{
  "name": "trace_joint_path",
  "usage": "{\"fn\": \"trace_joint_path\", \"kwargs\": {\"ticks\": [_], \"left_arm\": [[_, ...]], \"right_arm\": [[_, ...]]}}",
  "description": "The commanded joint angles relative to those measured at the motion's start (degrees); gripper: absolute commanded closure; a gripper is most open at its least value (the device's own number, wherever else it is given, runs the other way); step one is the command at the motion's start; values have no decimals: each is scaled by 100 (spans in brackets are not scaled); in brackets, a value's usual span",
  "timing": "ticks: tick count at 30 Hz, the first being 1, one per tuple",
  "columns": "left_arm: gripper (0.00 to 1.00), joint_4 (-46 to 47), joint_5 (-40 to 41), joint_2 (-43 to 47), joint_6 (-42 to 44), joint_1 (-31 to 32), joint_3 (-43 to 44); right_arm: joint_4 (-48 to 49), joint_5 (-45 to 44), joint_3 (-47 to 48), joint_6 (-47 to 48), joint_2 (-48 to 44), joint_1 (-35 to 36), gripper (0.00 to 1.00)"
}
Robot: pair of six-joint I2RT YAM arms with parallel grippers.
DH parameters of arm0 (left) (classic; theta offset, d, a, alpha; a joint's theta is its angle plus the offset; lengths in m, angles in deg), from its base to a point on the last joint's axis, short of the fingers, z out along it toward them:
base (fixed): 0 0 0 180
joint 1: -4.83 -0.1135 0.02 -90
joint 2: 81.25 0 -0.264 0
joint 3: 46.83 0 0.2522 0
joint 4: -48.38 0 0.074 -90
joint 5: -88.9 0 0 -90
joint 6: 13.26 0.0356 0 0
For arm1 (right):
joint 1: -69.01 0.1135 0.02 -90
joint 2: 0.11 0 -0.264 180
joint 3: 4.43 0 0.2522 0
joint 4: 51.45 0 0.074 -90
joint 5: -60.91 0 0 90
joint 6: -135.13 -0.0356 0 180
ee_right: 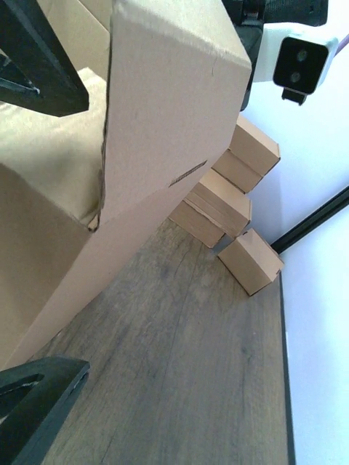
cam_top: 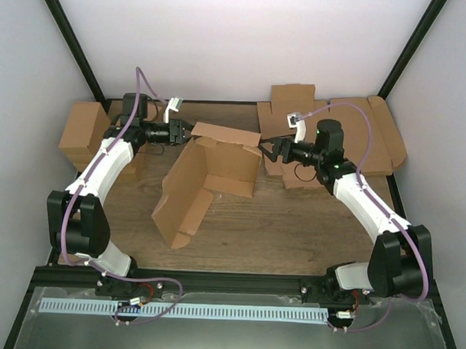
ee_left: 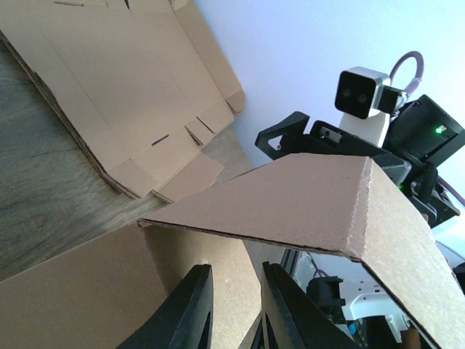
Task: Fold the paper box
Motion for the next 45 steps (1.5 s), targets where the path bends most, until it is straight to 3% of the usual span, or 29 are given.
{"fn": "trace_joint_path", "kwargs": {"ticks": [1,15,23,30,40,45], "left_arm": [[79,-302,185,-119,125,40,-45],[79,-282,191,-79,92,40,-49],[79,-289,201,-30,81,39,-58],[79,-283,189,-34,64,39,-61],[79,-284,163,-13,83,40,-67],[79,-283,153,11,86,40,-71]], "right_arm": [[-199,-171,321,145,-341,-31,6],[-466,-552,1013,274,-1022,-29,3],[-842,-278,2314,354,-313,66,5],[-2389,-1056,3731,1461,819,1200,7],[-2926,-322,3872,1988,1254,1471,9],[-3033,-233,3701,2138,1227,1511,15]]}}
